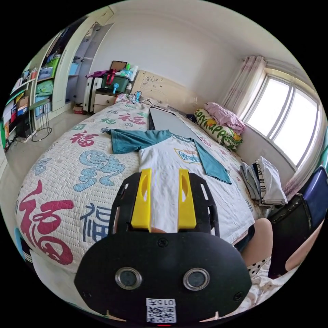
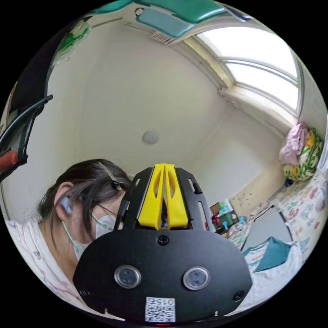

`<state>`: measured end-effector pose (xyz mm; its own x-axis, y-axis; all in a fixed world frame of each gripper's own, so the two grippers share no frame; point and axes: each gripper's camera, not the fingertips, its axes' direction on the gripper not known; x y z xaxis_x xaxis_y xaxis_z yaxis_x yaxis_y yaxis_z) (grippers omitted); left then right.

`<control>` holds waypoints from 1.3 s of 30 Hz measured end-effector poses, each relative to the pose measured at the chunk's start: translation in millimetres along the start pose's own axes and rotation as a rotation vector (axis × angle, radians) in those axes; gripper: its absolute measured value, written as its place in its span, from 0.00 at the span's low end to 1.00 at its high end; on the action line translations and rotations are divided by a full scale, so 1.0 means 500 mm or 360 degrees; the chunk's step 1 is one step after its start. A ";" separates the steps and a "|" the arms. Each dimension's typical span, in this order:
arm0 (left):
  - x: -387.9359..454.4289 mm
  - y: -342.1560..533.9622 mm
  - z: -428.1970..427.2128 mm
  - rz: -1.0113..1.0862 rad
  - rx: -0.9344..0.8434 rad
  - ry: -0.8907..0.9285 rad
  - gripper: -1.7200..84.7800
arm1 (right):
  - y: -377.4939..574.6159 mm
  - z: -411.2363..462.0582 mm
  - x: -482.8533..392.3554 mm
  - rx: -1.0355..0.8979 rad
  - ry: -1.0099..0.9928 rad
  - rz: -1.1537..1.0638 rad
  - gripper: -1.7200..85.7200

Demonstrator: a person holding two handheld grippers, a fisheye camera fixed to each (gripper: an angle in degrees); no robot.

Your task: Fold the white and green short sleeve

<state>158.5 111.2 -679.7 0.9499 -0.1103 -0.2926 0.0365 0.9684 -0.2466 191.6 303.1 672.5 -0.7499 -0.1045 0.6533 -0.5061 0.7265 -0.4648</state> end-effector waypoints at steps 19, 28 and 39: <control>-0.165 -0.628 -0.013 -0.0968 0.0090 0.0038 0.17 | 0.437 0.301 0.284 -0.0638 -0.0617 0.0322 0.01; -0.211 -0.835 -0.055 -0.0996 0.0120 -0.0019 0.08 | 0.985 0.626 0.686 -0.1557 0.0031 0.0046 0.03; -0.274 -0.835 -0.260 -0.1526 0.0267 0.0406 0.01 | 1.840 1.131 1.131 -0.2772 0.0205 -0.0021 0.10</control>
<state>-27.4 -307.1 -656.6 0.4025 -0.8854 -0.2327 0.8127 0.4626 -0.3543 -938.9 528.4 276.6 -0.6702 -0.1285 0.7310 0.5633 0.5532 0.6137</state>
